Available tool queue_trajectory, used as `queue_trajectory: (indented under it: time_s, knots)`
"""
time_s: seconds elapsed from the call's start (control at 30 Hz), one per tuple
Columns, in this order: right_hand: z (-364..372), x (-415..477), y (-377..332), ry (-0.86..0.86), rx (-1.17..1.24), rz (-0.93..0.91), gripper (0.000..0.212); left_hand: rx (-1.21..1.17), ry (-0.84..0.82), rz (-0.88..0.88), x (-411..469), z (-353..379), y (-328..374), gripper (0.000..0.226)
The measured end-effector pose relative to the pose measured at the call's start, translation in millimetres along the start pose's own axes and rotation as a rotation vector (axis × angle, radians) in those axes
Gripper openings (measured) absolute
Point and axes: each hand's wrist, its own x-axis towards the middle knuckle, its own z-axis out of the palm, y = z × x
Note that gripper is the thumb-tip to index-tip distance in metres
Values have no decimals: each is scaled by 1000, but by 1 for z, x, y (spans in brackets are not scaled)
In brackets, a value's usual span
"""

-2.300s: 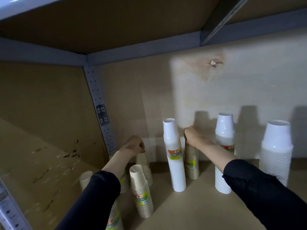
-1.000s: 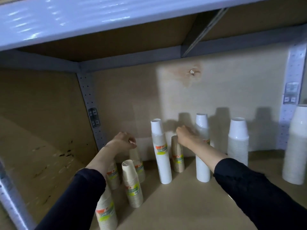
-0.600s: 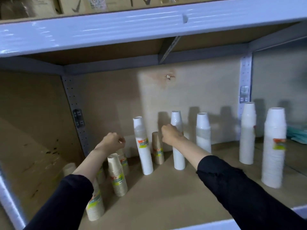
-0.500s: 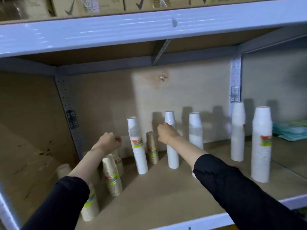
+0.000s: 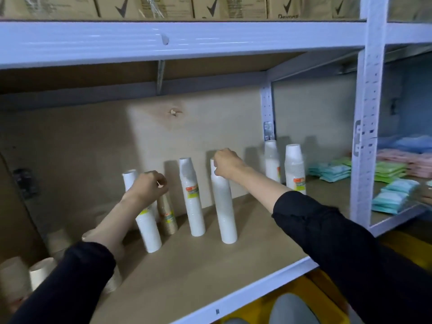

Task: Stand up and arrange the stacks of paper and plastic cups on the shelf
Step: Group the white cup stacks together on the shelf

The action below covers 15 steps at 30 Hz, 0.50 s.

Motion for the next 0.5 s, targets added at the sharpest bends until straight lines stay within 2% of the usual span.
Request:
queue_trajectory:
  time_s: [0.07, 0.13, 0.2, 0.3, 0.37, 0.47, 0.5]
  knots:
    - [-10, 1, 18, 27, -11, 23, 12, -11, 8, 43, 9, 5, 20, 21]
    - [-20, 3, 34, 68, -15, 50, 28, -24, 14, 74, 18, 11, 37, 23]
    - [-29, 7, 50, 107, -7, 84, 32, -35, 13, 103, 27, 16, 52, 24]
    - [-39, 15, 70, 128, -44, 158, 17, -58, 8, 151, 39, 23, 71, 27]
    - [-44, 22, 79, 151, -48, 188, 28, -69, 19, 160, 47, 26, 81, 29]
    - [-51, 36, 94, 151, -81, 219, 16, -80, 45, 170, 59, 33, 89, 30]
    - [-51, 43, 99, 154, -98, 229, 18, -93, 49, 179, 63, 35, 91, 29]
